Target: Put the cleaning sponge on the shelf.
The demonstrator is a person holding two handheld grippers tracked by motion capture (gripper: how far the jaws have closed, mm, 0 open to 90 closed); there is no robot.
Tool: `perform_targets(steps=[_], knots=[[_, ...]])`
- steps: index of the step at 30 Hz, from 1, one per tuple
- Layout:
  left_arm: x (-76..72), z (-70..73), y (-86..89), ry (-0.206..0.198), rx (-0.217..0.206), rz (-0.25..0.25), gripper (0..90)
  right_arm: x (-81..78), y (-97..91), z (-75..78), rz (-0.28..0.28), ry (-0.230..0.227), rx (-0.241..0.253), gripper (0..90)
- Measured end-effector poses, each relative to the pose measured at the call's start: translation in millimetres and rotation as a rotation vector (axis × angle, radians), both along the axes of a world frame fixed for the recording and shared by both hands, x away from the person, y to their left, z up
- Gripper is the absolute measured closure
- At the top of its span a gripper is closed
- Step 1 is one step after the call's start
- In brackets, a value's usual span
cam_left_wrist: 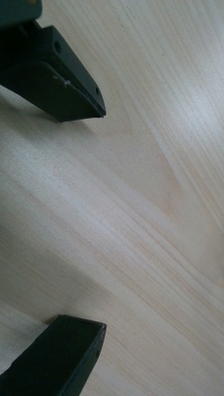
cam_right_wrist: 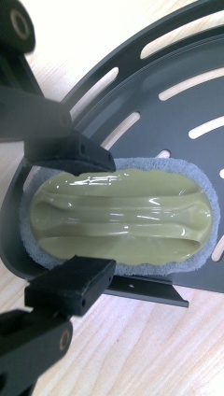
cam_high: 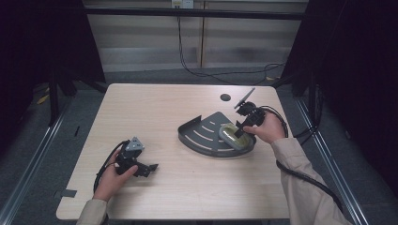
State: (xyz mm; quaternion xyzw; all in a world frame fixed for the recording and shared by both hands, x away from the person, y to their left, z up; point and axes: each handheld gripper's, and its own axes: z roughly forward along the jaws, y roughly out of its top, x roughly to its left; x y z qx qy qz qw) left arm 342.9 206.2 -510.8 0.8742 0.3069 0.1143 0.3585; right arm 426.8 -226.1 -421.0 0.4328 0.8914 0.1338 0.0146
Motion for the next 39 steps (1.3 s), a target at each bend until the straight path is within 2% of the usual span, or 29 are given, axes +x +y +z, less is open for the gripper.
perform_targets(steps=[6,13,22,28,29,39], knots=[[0.0,0.0,-0.1,0.0,-0.001,0.0,0.0,-0.2,1.0,3.0,-0.005,-0.017,0.003,33.5],[0.0,0.0,-0.1,0.0,-0.001,0.0,0.0,-1.2,0.9,4.9,-0.017,-0.022,0.01,26.6],[0.0,0.0,-0.1,0.0,-0.001,0.0,0.0,-4.2,-1.5,7.7,0.005,-0.021,0.01,22.7],[0.0,0.0,0.0,0.0,0.0,0.0,0.0,-9.9,-1.4,13.1,0.007,-0.016,0.012,21.7],[0.0,0.0,0.0,0.0,0.0,0.0,0.0,-10.7,-1.9,14.2,0.022,-0.018,0.017,21.6],[0.0,0.0,-0.1,0.0,0.0,0.001,0.0,-22.5,0.5,22.2,0.051,-0.017,0.012,20.2]])
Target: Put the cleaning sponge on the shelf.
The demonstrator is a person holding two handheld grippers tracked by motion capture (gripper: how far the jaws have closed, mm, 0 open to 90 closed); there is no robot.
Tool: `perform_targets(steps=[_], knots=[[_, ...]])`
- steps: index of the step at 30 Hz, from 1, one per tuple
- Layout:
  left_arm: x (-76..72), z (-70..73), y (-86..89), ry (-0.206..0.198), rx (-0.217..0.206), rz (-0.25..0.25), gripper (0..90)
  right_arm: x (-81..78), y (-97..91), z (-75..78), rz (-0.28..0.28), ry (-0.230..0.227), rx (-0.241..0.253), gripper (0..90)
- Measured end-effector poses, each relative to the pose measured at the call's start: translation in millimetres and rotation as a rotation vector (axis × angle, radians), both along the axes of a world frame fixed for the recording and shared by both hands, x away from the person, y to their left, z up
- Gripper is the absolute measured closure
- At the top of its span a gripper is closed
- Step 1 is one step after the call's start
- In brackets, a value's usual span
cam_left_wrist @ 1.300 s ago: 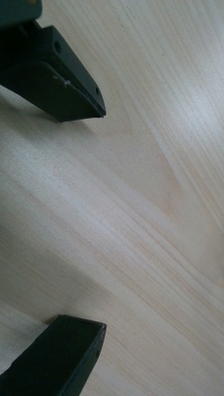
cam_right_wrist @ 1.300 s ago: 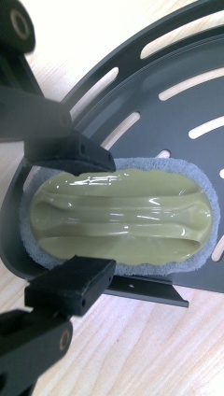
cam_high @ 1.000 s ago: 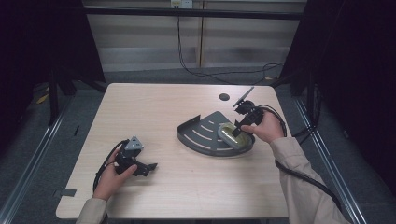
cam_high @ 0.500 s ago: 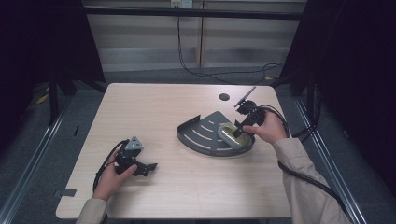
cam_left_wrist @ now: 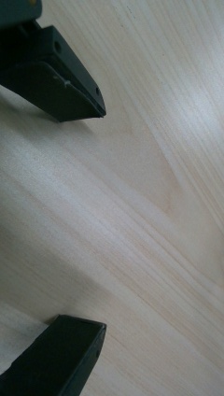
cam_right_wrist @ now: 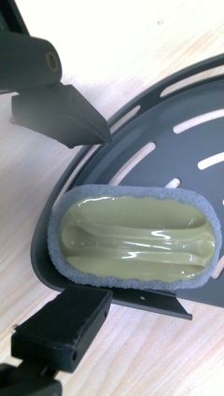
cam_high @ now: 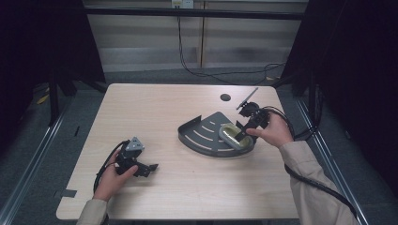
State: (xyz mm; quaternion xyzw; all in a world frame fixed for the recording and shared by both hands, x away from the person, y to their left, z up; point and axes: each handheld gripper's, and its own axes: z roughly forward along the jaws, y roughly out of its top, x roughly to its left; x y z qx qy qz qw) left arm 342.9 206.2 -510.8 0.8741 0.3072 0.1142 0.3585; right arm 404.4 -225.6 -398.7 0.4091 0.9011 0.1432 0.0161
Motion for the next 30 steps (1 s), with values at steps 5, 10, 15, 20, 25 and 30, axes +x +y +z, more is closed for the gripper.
perform_targets(steps=[5,10,15,20,25,30], knots=[[0.0,0.0,0.0,0.0,0.0,0.0,0.0,-5.6,0.5,2.6,0.02,-0.003,0.007,18.5],[0.0,0.0,0.0,0.0,0.0,0.0,0.0,-11.7,-0.5,5.3,0.035,-0.004,0.028,16.6],[0.0,0.0,0.0,0.0,0.0,0.0,0.0,-18.1,-1.5,6.7,0.054,0.0,0.027,15.5],[0.0,0.0,0.0,0.0,0.0,0.0,0.0,-25.4,-2.7,8.7,0.079,0.009,0.027,15.5],[0.0,0.0,0.0,0.0,0.0,0.0,0.0,-33.1,-2.8,9.5,0.114,0.009,0.013,15.5],[0.0,0.0,0.0,0.0,0.0,0.0,0.0,-39.8,-2.6,9.3,0.149,0.011,0.001,15.5]])
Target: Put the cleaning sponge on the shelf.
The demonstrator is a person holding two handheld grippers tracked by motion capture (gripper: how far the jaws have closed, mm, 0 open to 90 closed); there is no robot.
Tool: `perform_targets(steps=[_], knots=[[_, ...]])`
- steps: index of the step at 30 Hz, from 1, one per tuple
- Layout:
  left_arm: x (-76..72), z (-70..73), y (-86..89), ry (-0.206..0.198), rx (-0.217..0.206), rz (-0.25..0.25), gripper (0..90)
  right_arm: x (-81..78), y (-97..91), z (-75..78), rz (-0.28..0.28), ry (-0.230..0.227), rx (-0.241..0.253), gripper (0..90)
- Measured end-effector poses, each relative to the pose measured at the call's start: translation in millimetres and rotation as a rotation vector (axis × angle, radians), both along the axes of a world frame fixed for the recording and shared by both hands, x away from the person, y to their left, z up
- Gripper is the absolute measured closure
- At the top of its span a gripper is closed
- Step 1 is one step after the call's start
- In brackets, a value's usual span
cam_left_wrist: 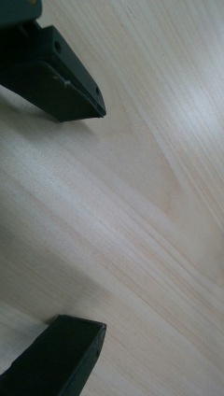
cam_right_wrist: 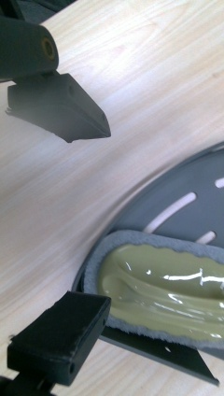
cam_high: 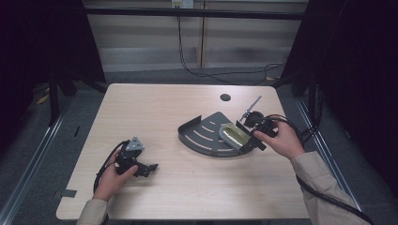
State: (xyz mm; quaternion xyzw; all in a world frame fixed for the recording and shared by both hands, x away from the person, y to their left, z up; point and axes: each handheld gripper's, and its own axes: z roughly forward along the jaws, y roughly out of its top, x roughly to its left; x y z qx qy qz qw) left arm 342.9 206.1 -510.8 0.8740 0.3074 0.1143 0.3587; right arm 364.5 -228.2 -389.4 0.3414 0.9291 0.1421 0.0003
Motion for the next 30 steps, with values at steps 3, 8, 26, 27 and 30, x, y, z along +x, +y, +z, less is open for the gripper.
perform_targets(steps=[3,8,26,27,30], knots=[[0.0,0.0,0.0,0.0,0.0,0.0,0.0,-4.2,-0.1,-0.1,0.013,0.008,-0.017,15.5],[0.0,0.0,0.0,0.0,0.001,0.0,0.0,-11.4,-1.1,-1.7,0.04,0.006,-0.037,15.5],[-0.1,0.0,0.0,0.001,0.0,0.0,0.0,-38.3,-8.6,-22.6,0.076,0.033,-0.046,15.5],[0.0,0.0,0.0,0.001,0.0,0.0,0.0,-39.0,-9.2,-23.8,0.081,0.032,-0.041,15.5],[0.0,0.0,0.0,0.0,0.001,0.0,0.0,-43.1,-10.5,-27.5,0.074,0.038,-0.031,15.5]])
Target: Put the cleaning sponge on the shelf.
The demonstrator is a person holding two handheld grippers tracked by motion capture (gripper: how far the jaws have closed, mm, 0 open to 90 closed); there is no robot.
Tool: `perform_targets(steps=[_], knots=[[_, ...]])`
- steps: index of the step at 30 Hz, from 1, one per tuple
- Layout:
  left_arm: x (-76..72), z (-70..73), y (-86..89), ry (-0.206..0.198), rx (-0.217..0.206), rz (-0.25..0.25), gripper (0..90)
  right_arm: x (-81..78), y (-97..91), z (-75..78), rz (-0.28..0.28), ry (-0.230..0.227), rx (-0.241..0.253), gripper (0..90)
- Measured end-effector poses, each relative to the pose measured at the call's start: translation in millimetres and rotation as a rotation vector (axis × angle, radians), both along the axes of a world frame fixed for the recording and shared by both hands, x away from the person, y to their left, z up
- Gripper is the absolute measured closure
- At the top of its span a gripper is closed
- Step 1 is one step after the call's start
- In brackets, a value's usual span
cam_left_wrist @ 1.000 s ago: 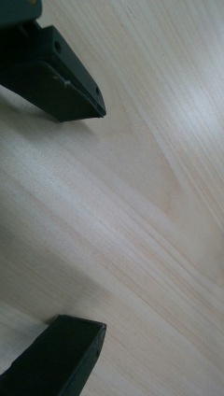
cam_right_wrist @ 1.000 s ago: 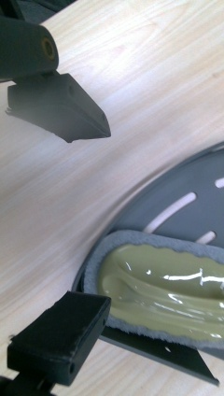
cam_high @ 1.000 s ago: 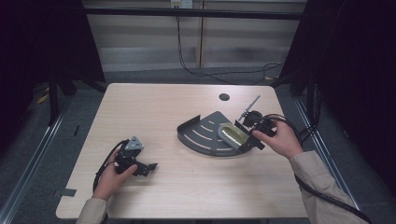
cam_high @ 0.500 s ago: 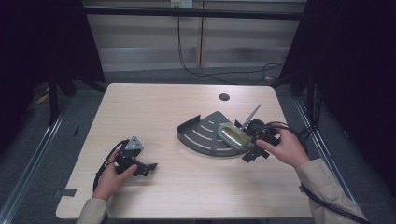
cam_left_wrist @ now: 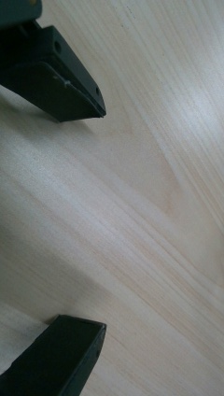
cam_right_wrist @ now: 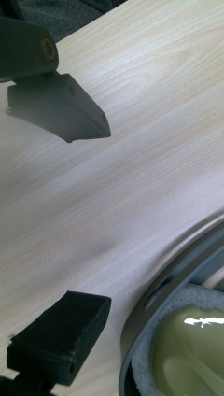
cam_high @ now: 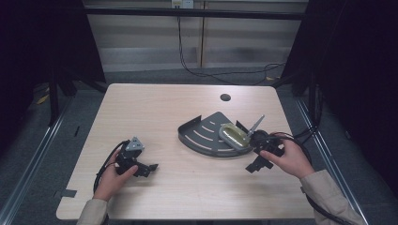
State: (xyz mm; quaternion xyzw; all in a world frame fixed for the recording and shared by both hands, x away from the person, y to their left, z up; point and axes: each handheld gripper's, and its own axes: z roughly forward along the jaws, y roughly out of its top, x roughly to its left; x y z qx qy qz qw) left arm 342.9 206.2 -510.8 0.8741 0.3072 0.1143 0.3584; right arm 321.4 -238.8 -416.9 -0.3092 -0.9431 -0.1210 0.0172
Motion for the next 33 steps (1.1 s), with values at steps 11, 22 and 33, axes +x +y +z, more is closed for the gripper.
perform_targets(steps=[11,22,33], knots=[[0.1,0.0,0.0,-0.001,0.0,-0.001,0.0,-13.1,-6.2,-18.2,-0.012,0.009,0.007,15.6],[0.0,0.0,0.0,-0.001,-0.001,0.0,0.0,-23.3,-11.9,-33.8,-0.009,0.004,0.033,15.6],[0.0,0.0,-0.1,0.0,-0.002,0.0,0.0,-30.8,-15.5,-50.0,0.0,-0.007,0.054,15.6]])
